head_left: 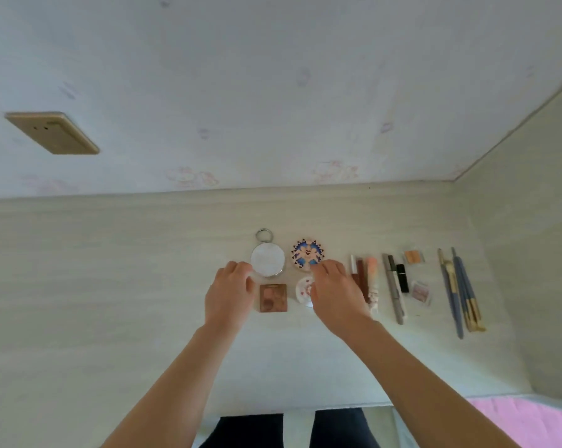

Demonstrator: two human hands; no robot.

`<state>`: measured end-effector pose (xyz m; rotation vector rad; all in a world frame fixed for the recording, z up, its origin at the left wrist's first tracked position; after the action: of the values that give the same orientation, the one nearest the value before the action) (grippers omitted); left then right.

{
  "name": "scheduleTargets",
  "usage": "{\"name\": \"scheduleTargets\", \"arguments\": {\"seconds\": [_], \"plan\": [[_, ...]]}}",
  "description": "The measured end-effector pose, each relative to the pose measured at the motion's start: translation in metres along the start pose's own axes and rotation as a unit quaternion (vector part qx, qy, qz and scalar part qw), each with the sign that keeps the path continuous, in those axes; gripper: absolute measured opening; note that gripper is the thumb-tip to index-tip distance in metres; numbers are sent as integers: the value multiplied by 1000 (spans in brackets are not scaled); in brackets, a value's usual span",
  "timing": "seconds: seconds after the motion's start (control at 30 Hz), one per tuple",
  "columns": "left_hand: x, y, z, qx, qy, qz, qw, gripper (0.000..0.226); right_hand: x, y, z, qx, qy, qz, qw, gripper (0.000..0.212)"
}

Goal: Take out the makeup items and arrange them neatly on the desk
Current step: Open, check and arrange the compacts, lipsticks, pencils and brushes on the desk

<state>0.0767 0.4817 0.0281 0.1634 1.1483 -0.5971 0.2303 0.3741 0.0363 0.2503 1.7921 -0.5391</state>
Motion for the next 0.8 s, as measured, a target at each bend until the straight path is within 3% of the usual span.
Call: {"name": "scheduleTargets", "arguments": {"seconds": [0.1,0.33,0.6,0.8], "plan": [[0,13,-14,28,6,-21,999,26,4,8,-12,42,36,24,998,27],[7,35,-22,65,15,-59,996,34,8,29,-39,73,5,12,997,29],[27,49,-20,61,-7,-88,994,39,29,57,-48,73,-28,-50,996,70],[39,53,-8,68,5,-91,994,43,37,61,-47,68,-44,-66,994,79]]}}
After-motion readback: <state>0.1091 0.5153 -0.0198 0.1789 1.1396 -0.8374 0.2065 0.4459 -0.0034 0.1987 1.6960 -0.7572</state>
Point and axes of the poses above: each hand's wrist, its own y-axis towards the middle knuckle, its own x-axis out of the palm, z = x × y, the point moved 10 cm from there along y, towards the middle knuckle, and after that the axes turned 6 degrees about x, right-handed, at the moved point
